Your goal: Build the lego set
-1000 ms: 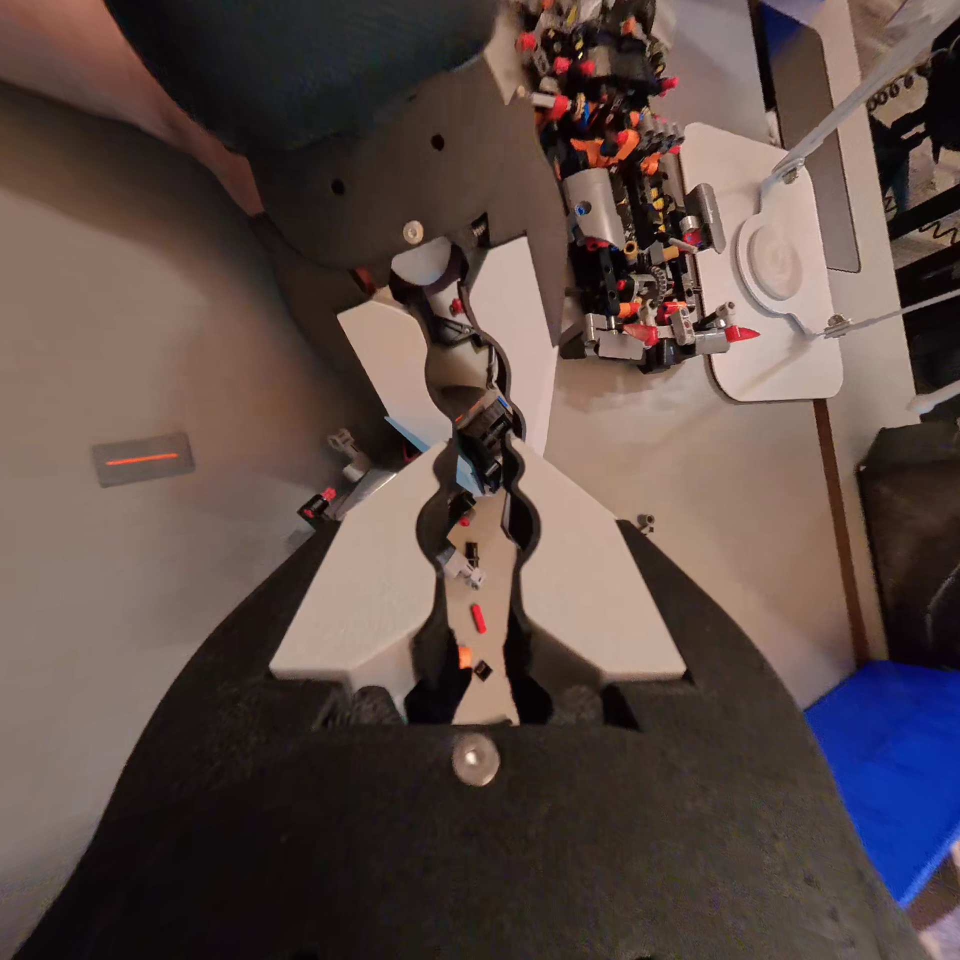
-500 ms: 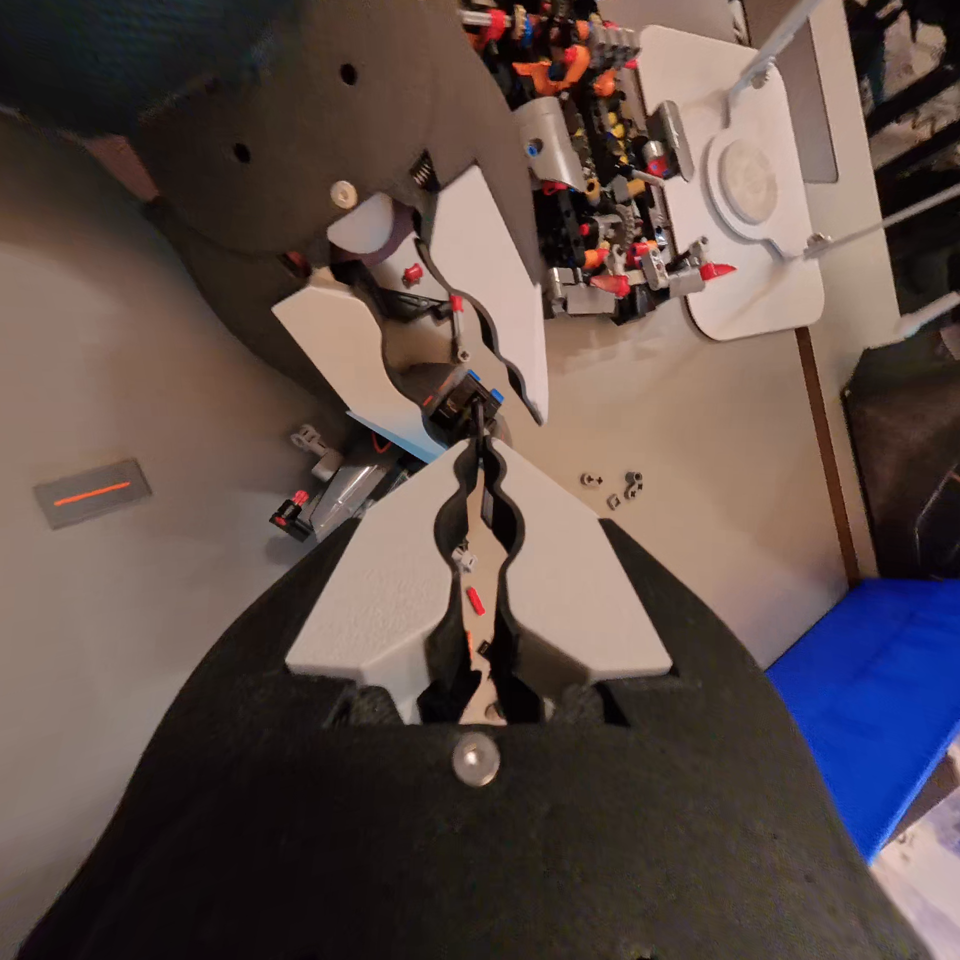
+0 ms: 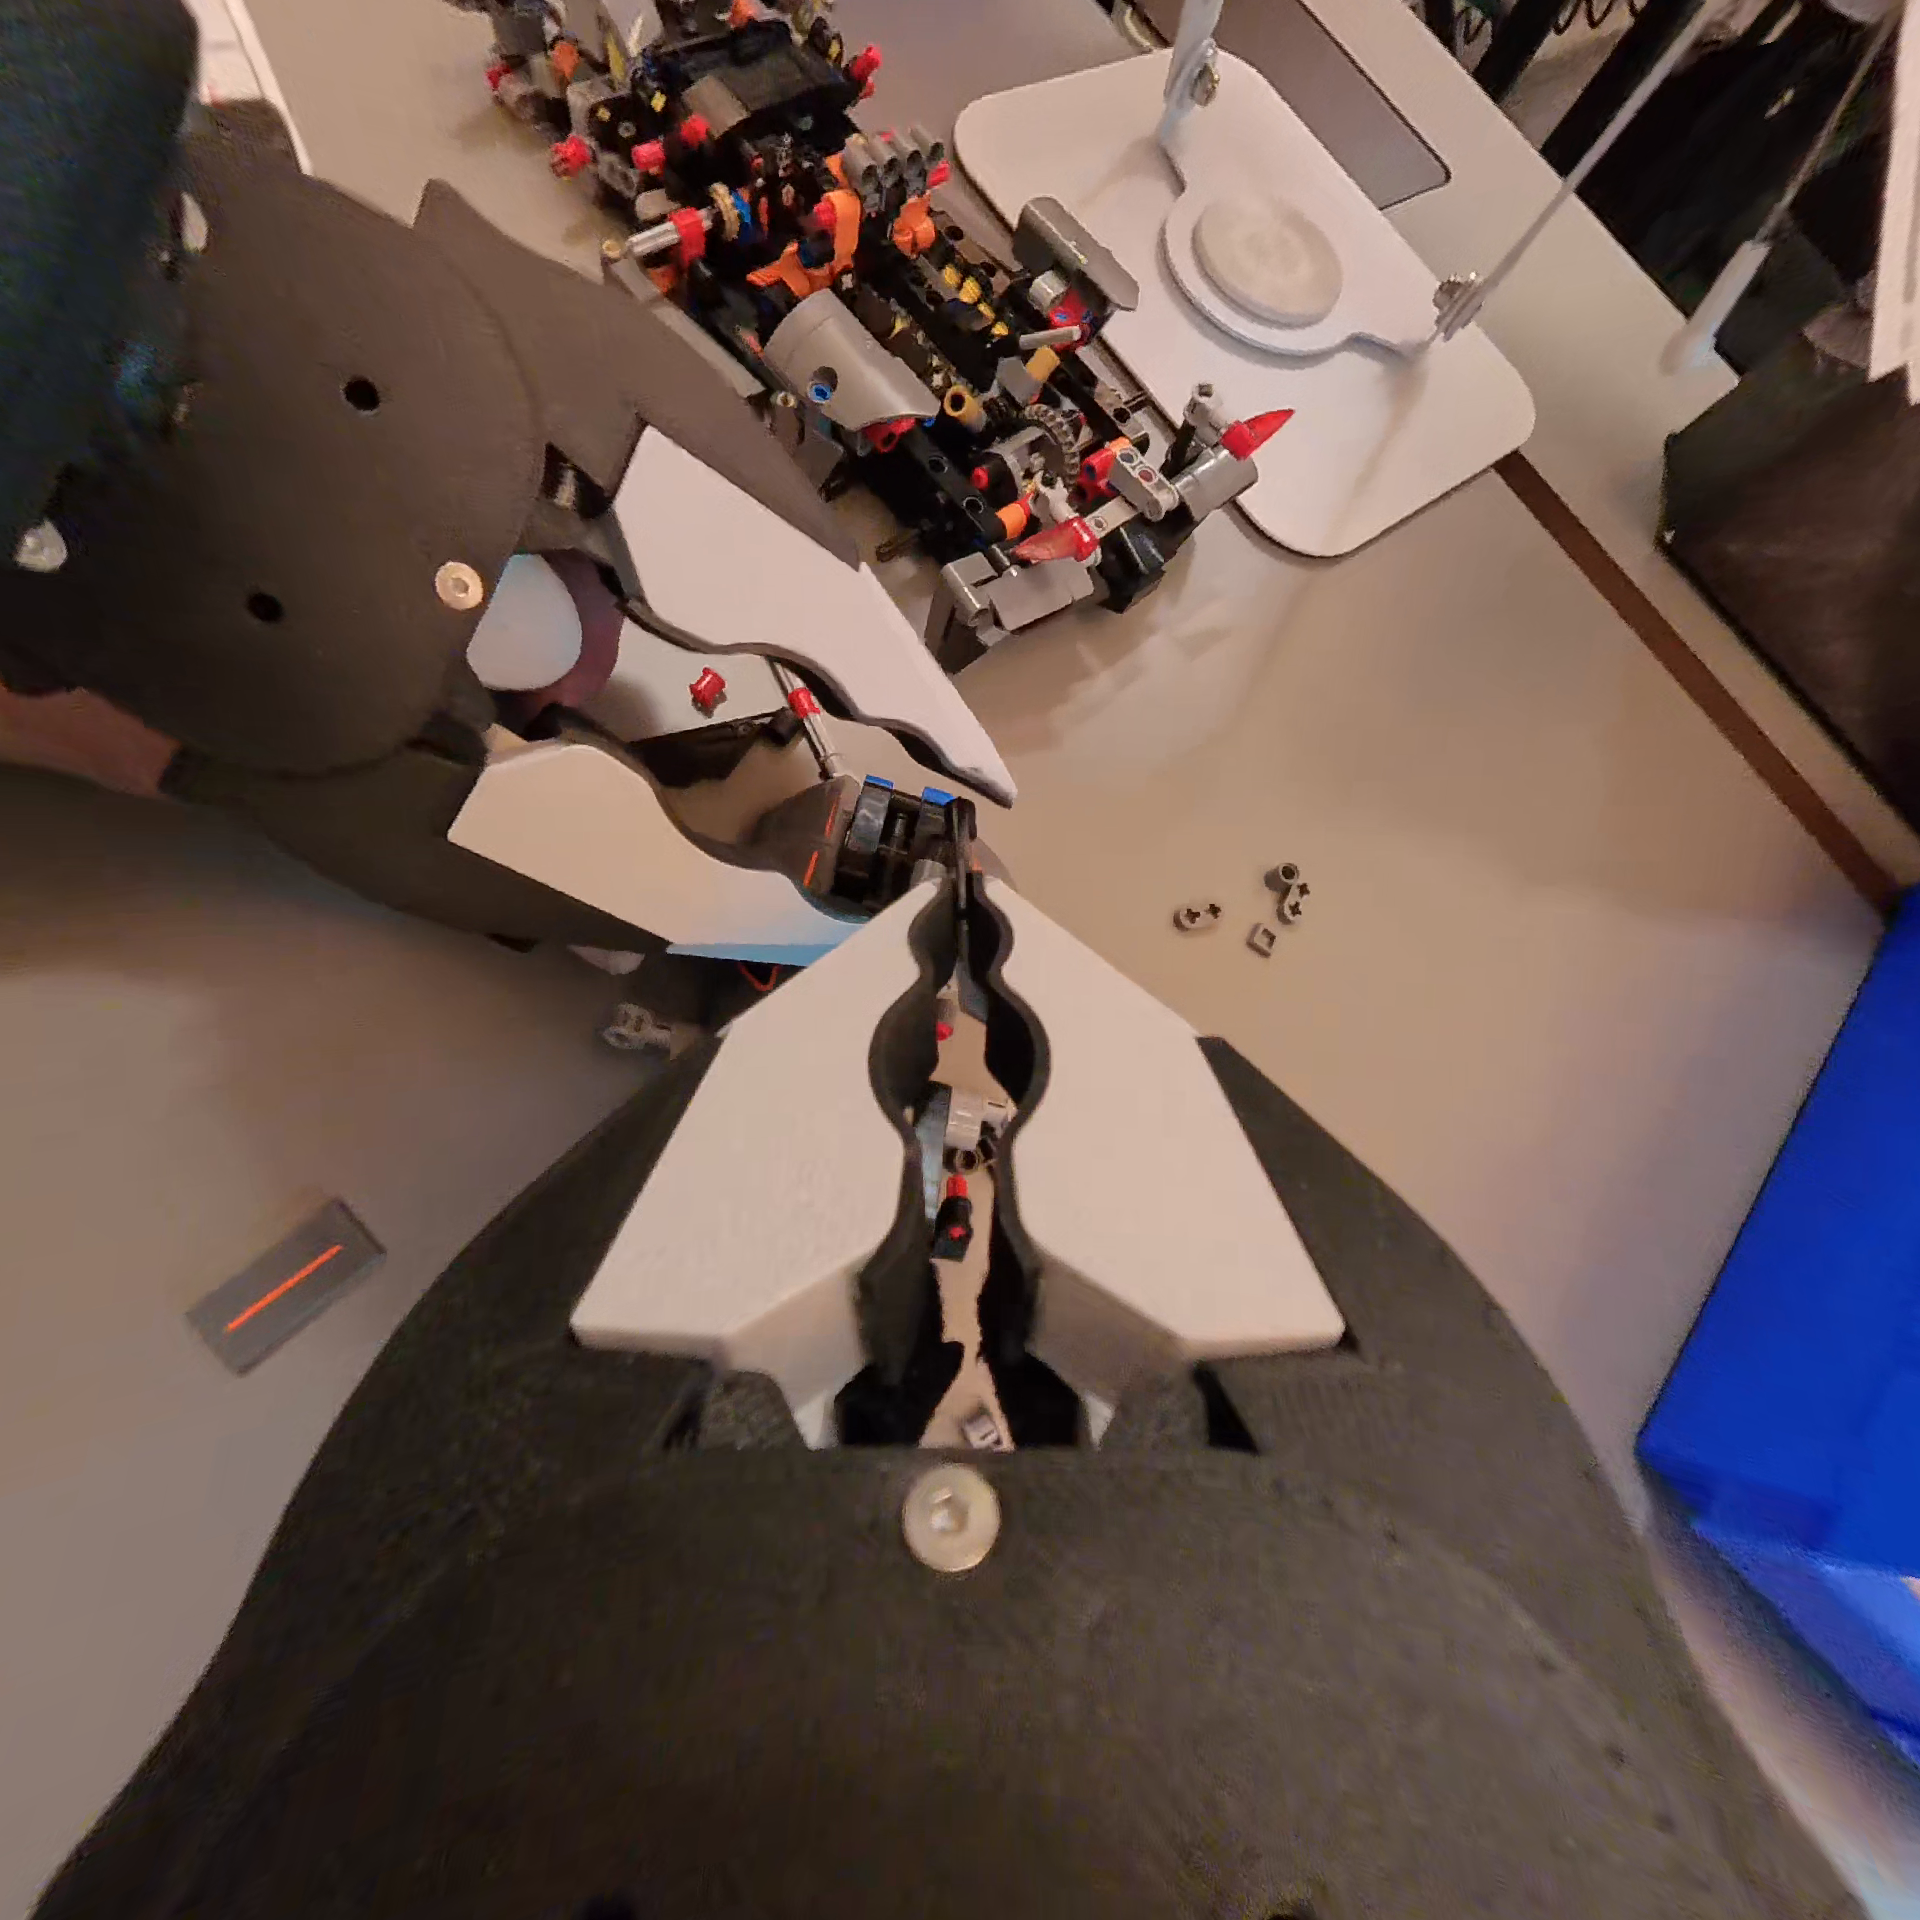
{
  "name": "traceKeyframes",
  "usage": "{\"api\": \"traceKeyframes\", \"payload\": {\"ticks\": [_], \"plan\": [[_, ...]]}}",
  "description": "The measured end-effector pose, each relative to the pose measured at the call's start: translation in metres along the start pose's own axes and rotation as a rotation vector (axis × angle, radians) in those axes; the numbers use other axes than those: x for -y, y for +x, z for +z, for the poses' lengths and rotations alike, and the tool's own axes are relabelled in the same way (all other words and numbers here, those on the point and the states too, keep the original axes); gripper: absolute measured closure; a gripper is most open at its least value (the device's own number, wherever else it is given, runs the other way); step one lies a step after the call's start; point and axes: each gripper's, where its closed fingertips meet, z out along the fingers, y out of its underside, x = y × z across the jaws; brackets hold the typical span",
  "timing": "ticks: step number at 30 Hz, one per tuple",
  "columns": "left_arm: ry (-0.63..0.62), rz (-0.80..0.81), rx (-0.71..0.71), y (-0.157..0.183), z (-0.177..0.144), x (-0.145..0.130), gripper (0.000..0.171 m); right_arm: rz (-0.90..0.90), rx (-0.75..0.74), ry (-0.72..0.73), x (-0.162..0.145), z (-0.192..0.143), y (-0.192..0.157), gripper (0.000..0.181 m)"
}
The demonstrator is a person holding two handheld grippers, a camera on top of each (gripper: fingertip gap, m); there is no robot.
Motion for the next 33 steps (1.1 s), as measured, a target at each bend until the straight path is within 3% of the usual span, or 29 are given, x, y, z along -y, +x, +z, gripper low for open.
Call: {"api": "traceKeyframes", "payload": {"ticks": [17, 33], "plan": [[-0.009, -0.023, 0.015, -0.0028, 0.0025, -0.0005, 0.133, 0.275, 0.089, 0.030, -0.0007, 0.0072, 0.0022, 0.181], [-0.038, -0.026, 0.009, -0.0016, 0.0032, -0.0019, 0.140, 0.304, 0.093, 0.021, -0.0023, 0.0047, 0.0031, 0.181]]}}
